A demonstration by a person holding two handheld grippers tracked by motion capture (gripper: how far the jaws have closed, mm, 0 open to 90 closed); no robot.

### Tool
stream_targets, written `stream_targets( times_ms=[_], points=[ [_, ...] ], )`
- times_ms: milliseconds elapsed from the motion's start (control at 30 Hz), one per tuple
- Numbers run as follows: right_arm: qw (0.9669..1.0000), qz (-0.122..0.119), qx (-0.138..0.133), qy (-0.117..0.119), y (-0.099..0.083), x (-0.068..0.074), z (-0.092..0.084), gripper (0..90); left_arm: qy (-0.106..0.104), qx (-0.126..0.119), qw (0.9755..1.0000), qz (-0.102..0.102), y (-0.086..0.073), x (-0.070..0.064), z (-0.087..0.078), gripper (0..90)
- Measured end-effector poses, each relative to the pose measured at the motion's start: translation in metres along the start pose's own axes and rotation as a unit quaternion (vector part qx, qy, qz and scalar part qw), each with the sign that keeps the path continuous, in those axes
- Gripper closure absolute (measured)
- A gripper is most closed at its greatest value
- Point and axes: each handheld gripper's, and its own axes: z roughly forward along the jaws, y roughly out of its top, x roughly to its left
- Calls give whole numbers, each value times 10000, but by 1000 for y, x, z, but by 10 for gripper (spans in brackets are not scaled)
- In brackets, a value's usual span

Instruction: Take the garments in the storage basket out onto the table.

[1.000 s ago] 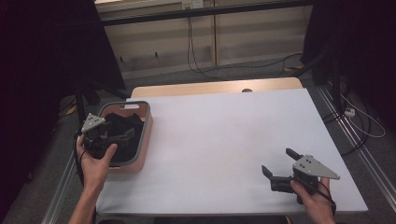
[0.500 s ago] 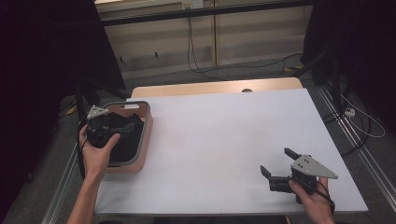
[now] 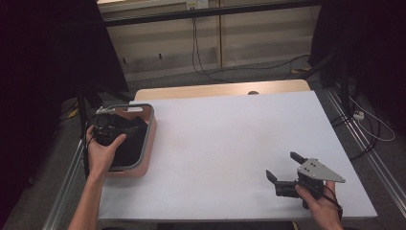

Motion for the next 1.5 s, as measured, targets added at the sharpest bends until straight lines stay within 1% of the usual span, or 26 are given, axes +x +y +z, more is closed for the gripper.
stream_targets(
  times_ms=[67,233,300,333,400,467,533,600,667,700,767,833,900,1000,1033,1100,1133,1200,1233,1267,1300,1333,1367,1400,1433,1500],
  points=[
    [10000,9,2,-6,0,0,0,0,66,101,9999,3,1,2,5,56],
    [10000,-12,3,20,0,0,0,0,19,406,9990,-199,2,8,20,55],
    [10000,-9,6,20,0,0,0,0,43,522,9984,-200,1,9,25,55],
    [10000,-7,13,20,0,0,0,0,23,630,9978,-213,1,9,28,52],
    [10000,-8,19,25,0,0,0,0,-37,921,9953,-313,-1,11,35,34],
    [10000,-11,15,42,0,0,0,0,0,1040,9940,-347,-2,12,38,34],
    [10000,-25,22,43,0,0,0,0,-82,1127,9928,-394,-2,11,39,29],
    [10000,-23,27,50,0,0,0,0,-127,1350,9900,-379,-2,11,39,23],
    [10000,-24,33,59,0,0,1,0,-163,1632,9860,-316,-2,12,42,19],
    [10000,-28,36,61,-1,0,1,0,-170,1708,9847,-317,-3,13,44,15],
    [10000,-36,36,67,0,1,1,0,-114,1812,9826,-404,-4,16,47,9],
    [10000,-38,40,70,-1,1,1,0,-28,2060,9777,-417,-7,17,53,6],
    [10000,-44,48,72,-1,1,1,0,-30,2289,9726,-398,-11,17,60,3],
    [9999,-75,88,34,-1,1,2,0,66,2351,9714,-328,-10,14,63,0],
    [9999,-66,91,47,-1,1,2,0,81,2382,9708,-265,-10,14,63,0],
    [9999,-70,82,58,-1,1,2,0,128,2403,9705,-154,-11,11,64,0],
    [9999,-70,94,65,-1,1,1,0,131,2406,9704,-153,-11,11,64,0],
    [9999,-80,100,64,-1,1,1,0,146,2388,9708,-154,-12,11,65,0],
    [9999,-84,95,68,-1,1,1,0,163,2405,9704,-130,-12,11,65,0],
    [9999,-91,88,81,-1,1,2,0,175,2384,9709,-150,-12,10,65,0],
    [9999,-92,90,83,-1,1,2,0,180,2398,9705,-166,-12,10,66,0],
    [9999,-93,93,88,-1,1,2,0,167,2368,9713,-133,-12,10,66,0],
    [9999,-90,97,85,-1,1,2,0,138,2301,9730,-105,-13,11,66,0],
    [9999,-86,97,90,-1,1,2,0,133,2279,9735,-115,-14,11,66,0],
    [9999,-89,97,95,-1,1,2,0,120,2334,9722,-103,-13,11,66,0],
    [9999,-83,98,106,-1,2,2,0,127,2326,9724,-137,-13,11,66,0]
  ],
)
